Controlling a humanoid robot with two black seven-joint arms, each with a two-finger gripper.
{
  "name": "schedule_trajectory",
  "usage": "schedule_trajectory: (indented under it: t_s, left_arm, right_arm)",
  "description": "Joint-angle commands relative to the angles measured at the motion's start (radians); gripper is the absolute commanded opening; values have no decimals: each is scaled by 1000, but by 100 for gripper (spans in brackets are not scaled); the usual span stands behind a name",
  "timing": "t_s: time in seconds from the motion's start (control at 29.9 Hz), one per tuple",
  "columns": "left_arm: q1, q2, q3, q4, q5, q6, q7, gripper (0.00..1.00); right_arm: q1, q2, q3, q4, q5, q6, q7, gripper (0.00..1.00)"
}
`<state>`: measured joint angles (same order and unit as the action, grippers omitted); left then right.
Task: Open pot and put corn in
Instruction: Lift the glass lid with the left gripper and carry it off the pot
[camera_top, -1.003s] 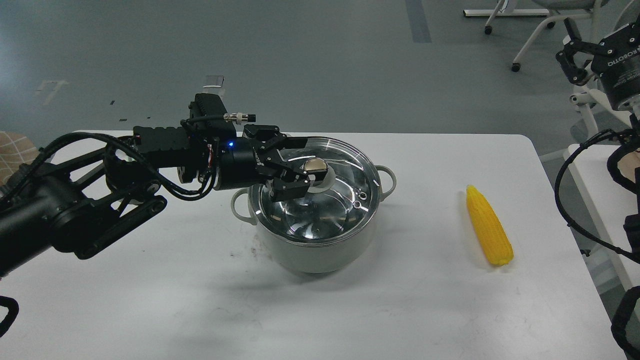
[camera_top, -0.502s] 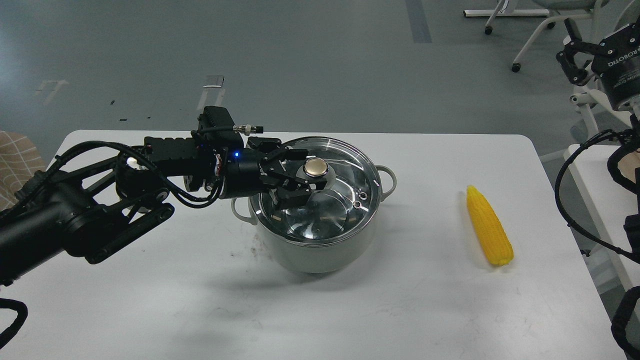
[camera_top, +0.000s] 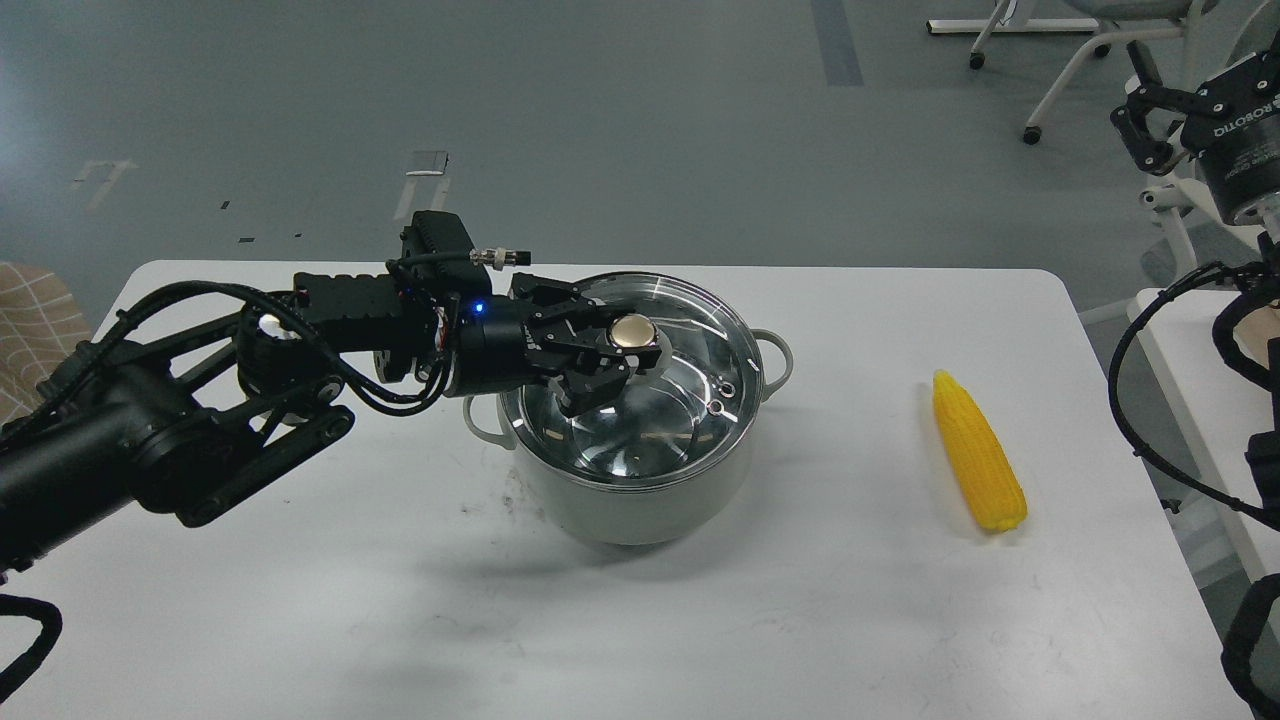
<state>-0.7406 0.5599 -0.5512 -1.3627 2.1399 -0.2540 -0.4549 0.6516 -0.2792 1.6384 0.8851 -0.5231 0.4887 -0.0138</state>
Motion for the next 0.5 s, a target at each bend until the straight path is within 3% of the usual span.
schedule_trajectory:
  t_s: [0.0,0.13,0.23,0.47]
  left_arm:
    - [-12,12,-13,-13,-11,-2,-1,35]
    - [-42,52,-44,-48,-57,-8,1,35]
    - [-78,147,-58,-110,-133,-13,5,35]
    - [-77,486,-76,-133,-291,22,-13,35]
  right_arm:
    - [-1,0,1,0,0,0,0,100]
    - [0,0,0,-2,0,0,0,100]
    - [0,-2,0,-3,0,0,0,100]
    - [-4,-2,0,-2,0,0,0,100]
